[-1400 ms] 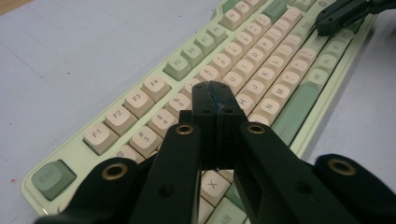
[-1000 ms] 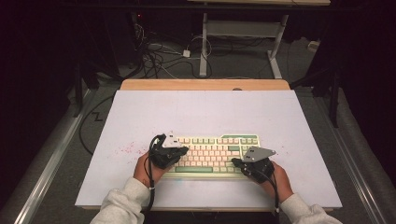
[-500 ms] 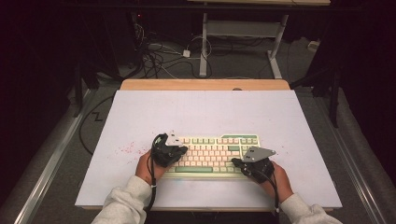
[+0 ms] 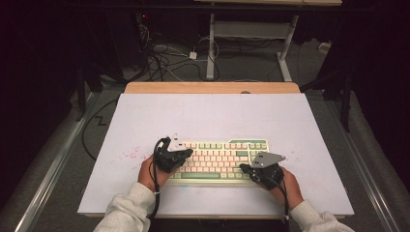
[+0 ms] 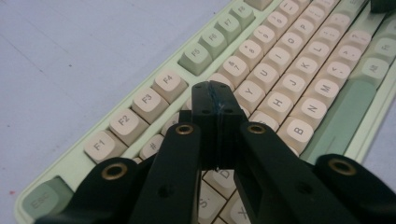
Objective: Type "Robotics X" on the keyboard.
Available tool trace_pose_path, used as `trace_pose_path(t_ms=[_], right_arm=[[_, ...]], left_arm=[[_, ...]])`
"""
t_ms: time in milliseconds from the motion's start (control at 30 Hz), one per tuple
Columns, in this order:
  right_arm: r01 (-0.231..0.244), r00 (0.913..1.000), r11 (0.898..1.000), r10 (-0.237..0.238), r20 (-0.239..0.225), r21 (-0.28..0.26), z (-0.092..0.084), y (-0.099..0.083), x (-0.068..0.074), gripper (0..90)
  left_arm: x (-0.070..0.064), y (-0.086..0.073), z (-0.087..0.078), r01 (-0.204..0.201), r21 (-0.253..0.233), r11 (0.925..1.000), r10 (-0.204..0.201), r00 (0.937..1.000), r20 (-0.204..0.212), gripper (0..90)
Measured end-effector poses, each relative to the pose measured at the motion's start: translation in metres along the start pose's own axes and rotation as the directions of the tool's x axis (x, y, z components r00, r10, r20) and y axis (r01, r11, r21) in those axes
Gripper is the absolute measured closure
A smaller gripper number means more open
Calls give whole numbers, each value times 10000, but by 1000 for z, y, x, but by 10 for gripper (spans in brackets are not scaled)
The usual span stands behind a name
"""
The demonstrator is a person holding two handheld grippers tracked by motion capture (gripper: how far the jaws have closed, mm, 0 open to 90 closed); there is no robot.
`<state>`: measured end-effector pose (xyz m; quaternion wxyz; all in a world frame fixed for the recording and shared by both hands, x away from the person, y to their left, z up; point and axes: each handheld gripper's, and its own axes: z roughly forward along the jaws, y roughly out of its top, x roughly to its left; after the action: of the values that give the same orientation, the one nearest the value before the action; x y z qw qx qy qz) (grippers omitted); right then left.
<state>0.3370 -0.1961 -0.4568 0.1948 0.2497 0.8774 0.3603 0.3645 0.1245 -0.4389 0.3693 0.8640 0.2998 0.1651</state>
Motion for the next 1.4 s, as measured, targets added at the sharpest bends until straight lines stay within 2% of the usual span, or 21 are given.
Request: trace_pose_path(t_ms=[267,400,433,500,567,600,733,800,867,900,933,1033,1067,1100,1200,1267,1300,1400], right_arm=[[38,10000,10000,-38,-20,-24,0,0,-1,900],[33,10000,10000,-33,-19,-33,0,0,0,900],[31,10000,10000,-31,-21,-31,0,0,-1,900],[53,10000,10000,-53,-25,-31,0,0,-1,900],[57,10000,10000,-58,-40,-45,0,0,-1,900],[39,10000,10000,-39,-44,-38,0,0,-1,900],[76,10000,10000,-76,-17,-42,0,0,0,900],[81,10000,10000,-81,-24,-51,0,0,-1,900],[48,10000,10000,-49,-45,-64,0,0,-1,900],[36,10000,10000,-37,-61,-79,0,-1,-1,900],[24,10000,9999,-24,-85,-100,0,-1,-2,900],[3,10000,9999,-5,-86,-128,-1,-1,-2,900],[13,9999,9999,-14,-104,-155,-1,-1,-2,900],[-51,9999,9998,49,-106,-191,-2,-1,-2,900],[-8,9999,9996,4,-147,-284,-4,-1,-3,900],[-85,9999,9996,82,-128,-272,-4,-1,-3,900],[-104,9999,9995,101,-118,-289,-4,-1,-3,900],[-46,10000,9994,43,-77,-333,-6,0,-3,900]], left_arm=[[1,-1,-12,-155,-532,9985,143,9996,-246,865],[1,-2,-17,-253,-761,9968,227,9991,-349,807],[1,-3,-20,-388,-893,9952,361,9988,-321,787],[1,-4,-23,-514,-967,9940,477,9980,-404,709],[1,-6,-26,-694,-1079,9917,661,9972,-343,685],[0,-6,-27,-816,-1073,9909,776,9962,-408,634],[0,-8,-29,-902,-1133,9895,860,9954,-418,494],[0,-9,-30,-903,-1171,9890,831,9944,-650,369],[0,-11,-32,-985,-1246,9873,909,9937,-651,357],[0,-12,-32,-972,-1278,9870,891,9937,-676,322],[0,-14,-35,-965,-1363,9860,844,9922,-920,279],[1,-17,-38,-1049,-1531,9826,897,9906,-1031,265],[1,-19,-39,-1073,-1535,9823,906,9896,-1119,222],[1,-20,-40,-1105,-1503,9825,925,9882,-1218,215],[1,-26,-43,-1175,-1542,9810,988,9874,-1238,184],[1,-30,-45,-1201,-1466,9819,1003,9856,-1358,184],[1,-32,-46,-1091,-1459,9833,900,9872,-1316,184],[1,-36,-50,-1093,-1469,9831,886,9861,-1405,184]])
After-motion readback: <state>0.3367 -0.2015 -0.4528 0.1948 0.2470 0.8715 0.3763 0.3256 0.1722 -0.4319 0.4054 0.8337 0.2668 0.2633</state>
